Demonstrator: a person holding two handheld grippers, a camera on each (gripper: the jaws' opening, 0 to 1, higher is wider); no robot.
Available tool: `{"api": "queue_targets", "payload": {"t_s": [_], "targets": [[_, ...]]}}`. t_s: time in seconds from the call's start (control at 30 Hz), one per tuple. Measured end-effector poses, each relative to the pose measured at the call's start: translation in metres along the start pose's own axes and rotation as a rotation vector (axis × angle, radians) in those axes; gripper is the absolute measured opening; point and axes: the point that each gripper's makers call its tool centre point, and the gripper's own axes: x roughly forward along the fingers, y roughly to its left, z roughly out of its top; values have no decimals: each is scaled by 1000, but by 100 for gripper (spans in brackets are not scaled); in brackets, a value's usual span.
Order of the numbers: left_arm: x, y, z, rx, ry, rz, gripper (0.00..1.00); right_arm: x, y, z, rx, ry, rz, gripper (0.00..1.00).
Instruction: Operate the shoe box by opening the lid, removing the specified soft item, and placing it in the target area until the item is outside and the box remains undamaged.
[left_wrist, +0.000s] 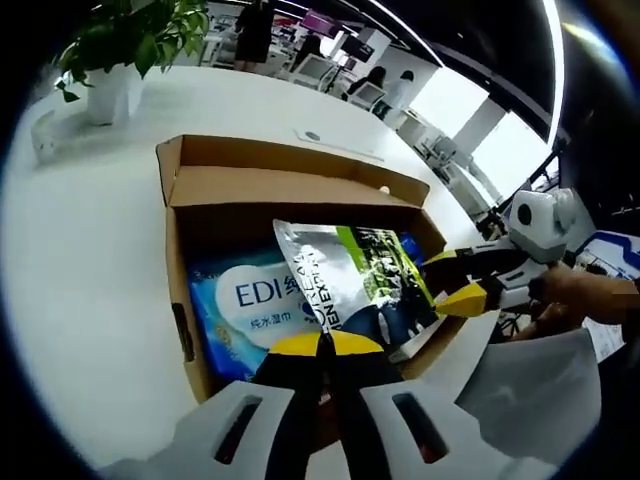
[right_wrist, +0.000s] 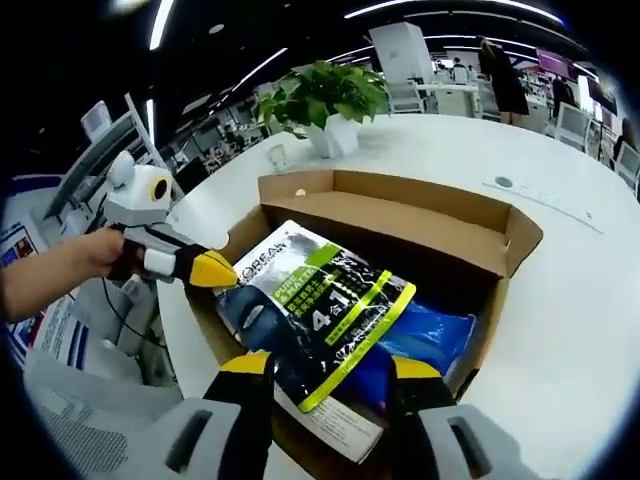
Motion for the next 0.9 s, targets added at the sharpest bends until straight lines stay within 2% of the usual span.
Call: {"api": "queue_targets", "payload": {"t_s": [0.43, 0.63, 0.8, 0.9], "targets": [[1, 2, -2, 29, 13, 11, 0, 11, 0, -1, 53, 22, 45, 36], [1, 2, -3, 34, 15, 12, 0, 17, 6, -5, 67, 43, 70, 31], [0, 4, -2, 40, 12, 19, 0, 16, 10, 0, 69, 24, 71, 29], [-2, 3, 0, 41, 5, 21, 0, 13, 11, 3, 77, 5, 72, 24]]}}
